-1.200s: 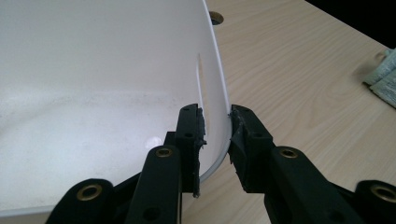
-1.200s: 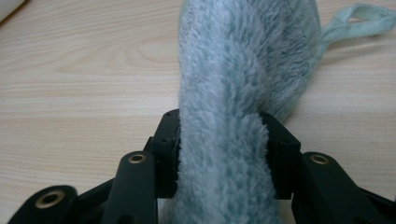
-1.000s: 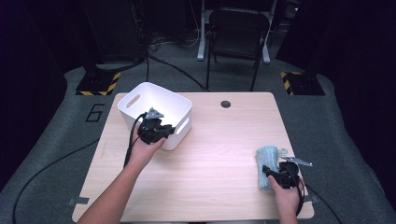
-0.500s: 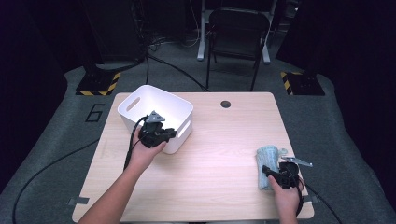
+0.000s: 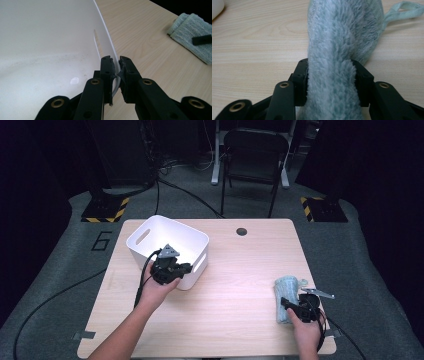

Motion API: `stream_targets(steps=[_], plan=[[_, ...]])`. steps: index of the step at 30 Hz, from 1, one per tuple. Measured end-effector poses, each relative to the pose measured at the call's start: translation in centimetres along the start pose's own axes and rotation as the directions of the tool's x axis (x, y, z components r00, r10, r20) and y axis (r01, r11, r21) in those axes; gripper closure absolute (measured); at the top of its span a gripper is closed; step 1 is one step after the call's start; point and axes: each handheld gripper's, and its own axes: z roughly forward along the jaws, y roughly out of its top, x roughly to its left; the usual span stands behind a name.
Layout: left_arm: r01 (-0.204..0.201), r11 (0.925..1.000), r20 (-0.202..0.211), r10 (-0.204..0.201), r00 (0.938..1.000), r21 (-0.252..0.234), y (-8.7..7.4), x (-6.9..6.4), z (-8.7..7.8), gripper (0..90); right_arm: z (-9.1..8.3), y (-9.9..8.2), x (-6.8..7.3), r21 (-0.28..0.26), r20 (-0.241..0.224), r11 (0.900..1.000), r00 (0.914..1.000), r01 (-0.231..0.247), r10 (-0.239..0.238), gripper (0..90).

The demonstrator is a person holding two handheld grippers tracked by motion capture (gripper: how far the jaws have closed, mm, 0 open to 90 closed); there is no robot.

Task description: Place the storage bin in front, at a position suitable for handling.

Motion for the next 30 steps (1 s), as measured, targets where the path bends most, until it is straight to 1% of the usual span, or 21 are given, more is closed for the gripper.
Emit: stream_targets(steps=[2, 3, 4, 5, 6, 9, 10, 11, 15, 16, 18, 19, 20, 22, 23, 24, 26, 29, 30], plan=[[-0.008, 1.0, 0.001, 0.008, 1.0, 0.002, 0.0, -0.1, 0.0, 81.7, 0.0, 0.0, 0.0, 0.0, 0.0, 1.0, 1.0, 0.0, 0.0, 55.2], [-0.013, 0.9999, 0.004, 0.013, 0.9999, 0.0, 0.0, -0.3, 0.0, 81.7, 0.0, 0.0, 0.0, 0.001, 0.0, 1.0, 1.0, 0.003, -0.003, 55.1], [-0.019, 0.9998, 0.008, 0.019, 0.9998, -0.002, -0.1, -0.5, 0.0, 82.0, 0.0, 0.0, 0.0, -0.003, 0.0, 1.0, 1.0, -0.003, 0.003, 55.0], [-0.018, 0.9998, 0.012, 0.018, 0.9998, 0.002, -0.2, -0.7, -0.1, 82.1, 0.0, 0.0, 0.0, -0.004, 0.0, 1.0, 1.0, -0.004, 0.004, 55.0], [-0.014, 0.9999, 0.016, 0.014, 0.9998, -0.007, -0.3, -0.8, -0.1, 82.1, 0.0, 0.0, 0.0, -0.006, -0.001, 1.0, 1.0, -0.005, 0.005, 55.0], [0.0, 1.0, 0.03, 0.0, 0.9996, -0.008, -0.5, -1.2, -0.3, 82.2, 0.0, -0.1, -0.1, -0.006, -0.003, 1.0, 1.0, -0.007, 0.007, 54.9], [-0.011, 0.9999, 0.029, 0.011, 0.9995, -0.01, -0.5, -1.2, -0.3, 82.3, 0.0, -0.1, -0.1, -0.007, -0.003, 1.0, 1.0, -0.007, 0.007, 54.8], [-0.011, 0.9999, 0.032, 0.012, 0.9994, -0.013, -0.6, -1.3, -0.3, 82.3, 0.0, -0.1, -0.1, -0.007, -0.003, 1.0, 1.0, -0.007, 0.007, 54.8], [-0.001, 1.0, 0.044, 0.001, 0.9991, -0.009, -0.7, -1.8, -0.4, 82.5, 0.0, -0.1, 0.0, -0.006, -0.003, 1.0, 1.0, -0.007, 0.007, 54.6], [-0.016, 0.9998, 0.041, 0.016, 0.999, -0.008, -0.8, -1.8, -0.5, 82.6, 0.0, -0.1, -0.1, -0.006, -0.005, 0.9999, 1.0, -0.009, 0.009, 54.6], [-0.016, 0.9999, 0.041, 0.016, 0.999, -0.008, -0.8, -2.1, -0.5, 82.7, 0.0, -0.1, -0.1, -0.009, -0.006, 1.0, 1.0, -0.003, 0.003, 54.3], [-0.005, 1.0, 0.048, 0.005, 0.9989, -0.006, -0.9, -2.3, -0.6, 82.7, 0.0, -0.1, -0.1, -0.009, -0.005, 0.9999, 1.0, -0.005, 0.005, 54.0], [-0.005, 1.0, 0.048, 0.005, 0.9989, -0.006, -0.9, -2.3, -0.6, 82.8, 0.0, -0.1, -0.1, -0.009, -0.005, 0.9999, 1.0, -0.005, 0.005, 54.0], [-0.009, 0.9999, 0.06, 0.009, 0.9981, -0.008, -1.0, -2.6, -0.6, 83.0, 0.0, -0.1, -0.2, -0.007, -0.002, 1.0, 1.0, 0.0, 0.0, 53.6], [-0.007, 0.9999, 0.064, 0.007, 0.998, -0.008, -1.0, -2.7, -0.6, 83.1, 0.0, -0.1, -0.1, -0.006, -0.005, 0.9999, 0.9999, -0.01, 0.01, 53.5], [-0.014, 0.9999, 0.061, 0.014, 0.998, -0.006, -1.1, -2.8, -0.7, 83.1, 0.0, -0.1, -0.1, -0.006, -0.007, 0.9999, 0.9999, -0.009, 0.009, 53.5], [-0.003, 0.9999, 0.067, 0.004, 0.9977, -0.012, -1.2, -3.1, -0.7, 83.2, 0.0, -0.1, -0.1, -0.008, -0.009, 0.9999, 0.9999, -0.014, 0.014, 53.4], [-0.005, 1.0, 0.078, 0.006, 0.9969, -0.004, -1.2, -3.3, -0.8, 83.4, 0.0, -0.1, -0.1, -0.006, -0.008, 0.9999, 0.9998, -0.016, 0.016, 53.3], [-0.017, 0.9998, 0.076, 0.018, 0.9969, -0.01, -1.3, -3.3, -0.8, 83.4, 0.0, -0.1, -0.1, -0.007, -0.008, 0.9999, 0.9998, -0.016, 0.016, 53.2]])
